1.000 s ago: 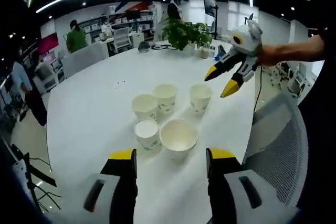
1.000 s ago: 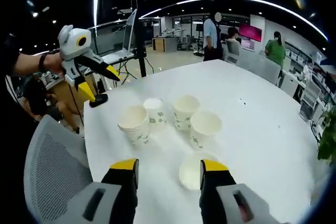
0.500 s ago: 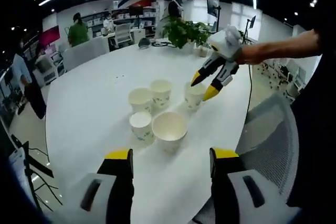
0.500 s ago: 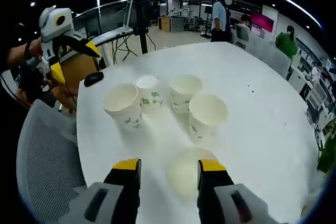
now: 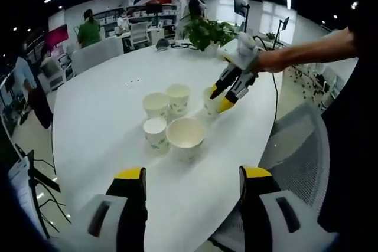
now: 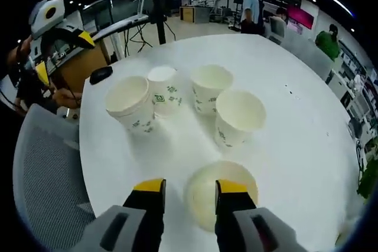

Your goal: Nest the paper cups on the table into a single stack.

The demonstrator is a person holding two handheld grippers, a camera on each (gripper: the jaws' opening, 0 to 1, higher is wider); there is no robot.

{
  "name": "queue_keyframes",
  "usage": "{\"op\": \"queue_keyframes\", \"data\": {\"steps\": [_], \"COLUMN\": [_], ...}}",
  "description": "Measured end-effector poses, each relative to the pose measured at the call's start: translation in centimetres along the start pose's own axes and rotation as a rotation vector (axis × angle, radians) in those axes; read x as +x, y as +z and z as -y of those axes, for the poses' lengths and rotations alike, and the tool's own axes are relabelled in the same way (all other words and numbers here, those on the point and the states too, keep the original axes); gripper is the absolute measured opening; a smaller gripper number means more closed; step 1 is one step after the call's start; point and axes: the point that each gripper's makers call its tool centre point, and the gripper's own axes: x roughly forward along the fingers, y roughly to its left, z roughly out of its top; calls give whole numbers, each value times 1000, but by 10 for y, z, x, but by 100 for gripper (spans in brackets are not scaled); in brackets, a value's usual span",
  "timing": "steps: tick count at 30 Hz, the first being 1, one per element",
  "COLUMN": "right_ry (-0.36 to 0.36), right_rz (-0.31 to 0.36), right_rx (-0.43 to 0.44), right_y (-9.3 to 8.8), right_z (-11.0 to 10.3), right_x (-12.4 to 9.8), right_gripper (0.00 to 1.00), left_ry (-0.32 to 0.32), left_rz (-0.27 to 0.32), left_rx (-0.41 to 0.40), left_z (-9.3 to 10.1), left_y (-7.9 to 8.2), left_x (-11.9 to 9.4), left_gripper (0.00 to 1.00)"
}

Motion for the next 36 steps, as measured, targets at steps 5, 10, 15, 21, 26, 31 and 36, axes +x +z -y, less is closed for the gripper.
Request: {"op": "queue_keyframes", "data": {"steps": [5, 10, 15, 21, 26, 31, 36], "right_ry": [-5, 13, 19, 8, 14, 20, 21], "right_rz": [-33, -57, -62, -60, -41, -39, -31], "right_rx": [-20, -23, -34, -57, -43, -50, -65], "right_y": [-5, -8, -12, -12, -9, -11, -7], "right_z": [-1, -5, -5, -3, -4, -7, -6], "right_x": [6, 9, 14, 13, 10, 7, 3], "right_gripper": [27, 14, 2, 0, 0, 0, 0], "left_ry": [3, 3, -5, -8, -8, -7, -8], "left_rz": [-1, 1, 14, 9, 3, 3, -4], "left_rx": [-6, -14, -33, -29, -22, -25, -21], "left_z": [0, 0, 1, 3, 2, 1, 1], "left_y": [-2, -5, -6, -7, -9, -10, -12], "left_x": [-2, -4, -4, -4, -3, -2, -1], "left_gripper": [64, 64, 64, 64, 64, 63, 63]}}
